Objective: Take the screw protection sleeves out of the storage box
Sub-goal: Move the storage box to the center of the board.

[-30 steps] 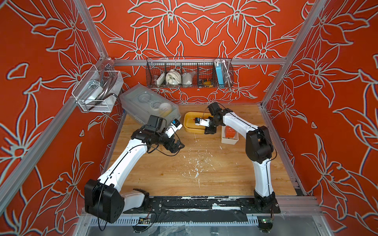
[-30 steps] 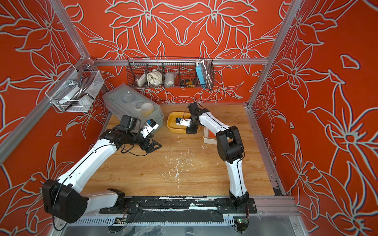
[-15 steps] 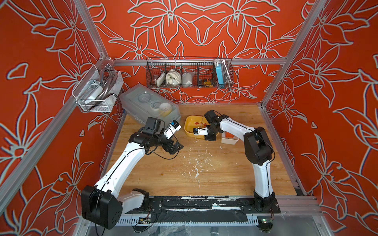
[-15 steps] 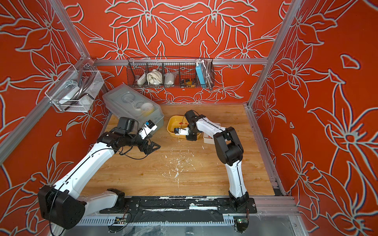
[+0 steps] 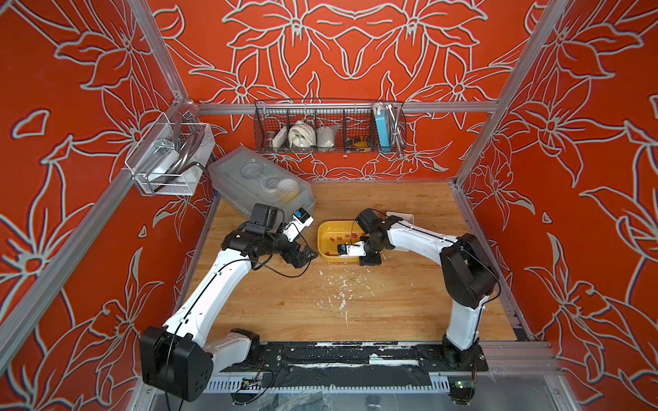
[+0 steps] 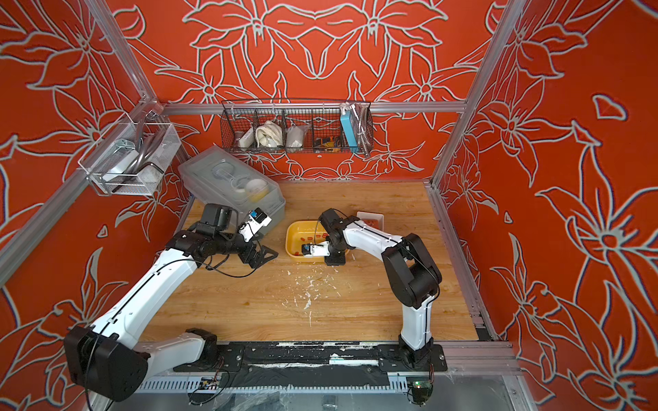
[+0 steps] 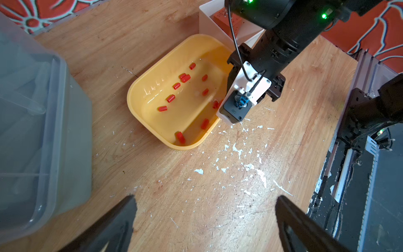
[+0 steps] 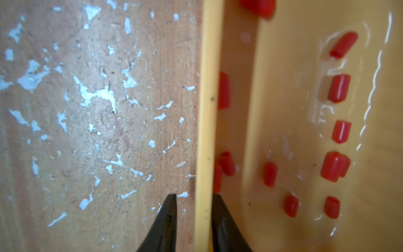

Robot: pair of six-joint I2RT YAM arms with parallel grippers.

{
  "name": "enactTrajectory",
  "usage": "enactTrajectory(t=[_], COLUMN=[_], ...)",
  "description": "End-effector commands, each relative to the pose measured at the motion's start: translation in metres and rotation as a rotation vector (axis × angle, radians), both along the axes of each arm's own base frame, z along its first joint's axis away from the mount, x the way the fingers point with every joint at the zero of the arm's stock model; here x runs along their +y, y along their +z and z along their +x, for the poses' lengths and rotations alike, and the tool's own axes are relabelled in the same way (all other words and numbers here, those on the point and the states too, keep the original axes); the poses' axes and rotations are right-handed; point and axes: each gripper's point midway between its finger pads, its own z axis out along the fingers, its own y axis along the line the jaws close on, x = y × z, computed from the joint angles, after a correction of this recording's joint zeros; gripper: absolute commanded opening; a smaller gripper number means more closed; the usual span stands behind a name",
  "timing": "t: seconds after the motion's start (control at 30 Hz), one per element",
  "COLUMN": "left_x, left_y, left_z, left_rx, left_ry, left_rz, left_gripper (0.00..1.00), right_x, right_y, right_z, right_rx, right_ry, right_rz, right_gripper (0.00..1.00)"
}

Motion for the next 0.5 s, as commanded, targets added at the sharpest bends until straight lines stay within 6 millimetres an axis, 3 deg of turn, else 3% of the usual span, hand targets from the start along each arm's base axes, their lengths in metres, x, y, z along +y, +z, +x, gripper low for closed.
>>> enactTrajectory(t=[0.0,0.27,0.47], left_x=[-0.001,-0.003,-0.008], left_y=[-0.005,-0.012,-0.017], left_z=[-0.003,0.001,0.005], left_rx=[0.032,0.056,0.098], left_ry=[-0.008,-0.015,-0.022], left_rz=[-0.012,-0.008,-0.026], left_gripper=[0.98,0.98,0.98], right_x=[-0.005,-0.020,-0.074], right_y=[0.017,0.068,0.066], right_z=[-0.004,-0.023,-0.027], right_rx=[-0.019,-0.002,-0.002], right_ry=[-0.013,-0.091,-0.226], right_rz=[0.015,0.151,0.167], right_gripper=[0.42,0.62,0.62])
